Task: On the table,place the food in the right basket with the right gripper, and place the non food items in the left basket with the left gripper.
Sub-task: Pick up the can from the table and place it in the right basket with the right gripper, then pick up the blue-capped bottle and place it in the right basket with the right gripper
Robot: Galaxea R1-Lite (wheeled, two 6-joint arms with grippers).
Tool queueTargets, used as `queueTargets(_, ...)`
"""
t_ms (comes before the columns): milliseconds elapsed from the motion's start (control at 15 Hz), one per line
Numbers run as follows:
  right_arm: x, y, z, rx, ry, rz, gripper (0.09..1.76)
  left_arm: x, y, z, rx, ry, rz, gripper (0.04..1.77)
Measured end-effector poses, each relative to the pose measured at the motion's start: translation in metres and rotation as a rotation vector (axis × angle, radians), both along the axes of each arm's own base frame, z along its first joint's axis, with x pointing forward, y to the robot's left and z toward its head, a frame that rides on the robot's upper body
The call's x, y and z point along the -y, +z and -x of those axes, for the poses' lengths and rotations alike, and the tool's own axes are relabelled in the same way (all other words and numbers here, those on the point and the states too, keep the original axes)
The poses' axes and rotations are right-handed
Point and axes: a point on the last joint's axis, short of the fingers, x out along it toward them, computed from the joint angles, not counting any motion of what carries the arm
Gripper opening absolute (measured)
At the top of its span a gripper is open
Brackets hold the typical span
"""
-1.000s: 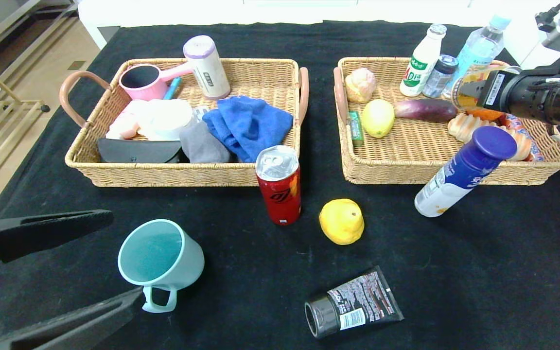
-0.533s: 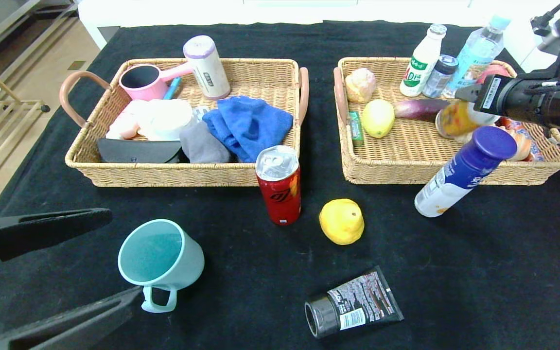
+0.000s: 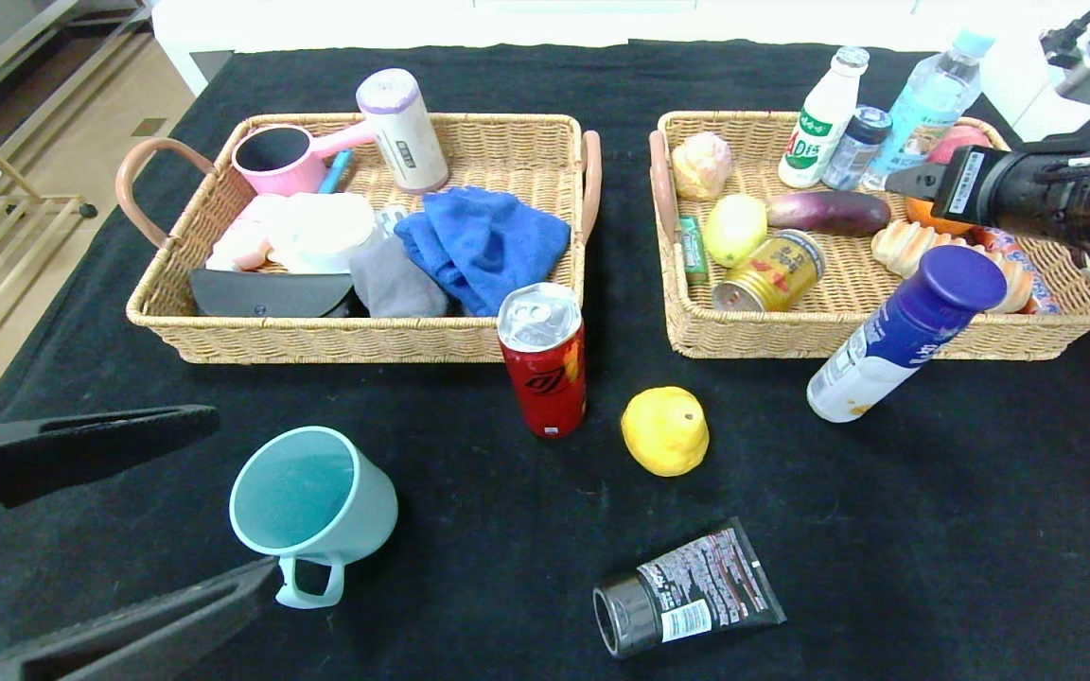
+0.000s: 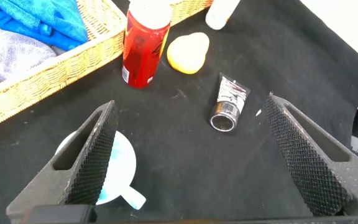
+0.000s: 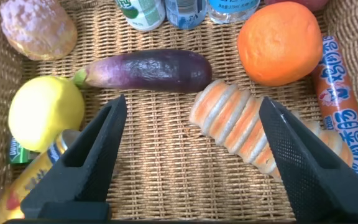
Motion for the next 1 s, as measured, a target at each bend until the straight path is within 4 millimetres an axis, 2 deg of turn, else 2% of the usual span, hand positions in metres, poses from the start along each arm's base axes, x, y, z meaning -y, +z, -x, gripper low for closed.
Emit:
queueTargets(267, -0.001, 0.004, 0.011, -0.015, 0.005, 0.003, 1.63, 0.000, 0.000, 0.000, -0.002, 0.000, -0.002, 1.72)
queueTargets(600, 0.005, 0.000, 0.027, -0.062, -0.001, 0.012, 1.67, 0.000, -0.001, 0.000, -0.006, -0.003, -0.004, 1.72)
queueTargets(1000, 0.027, 0.000, 0.055, -0.083, -0.064, 0.014, 1.69, 0.000, -0.001, 0.000, -0.007, -0.003, -0.005, 1.72)
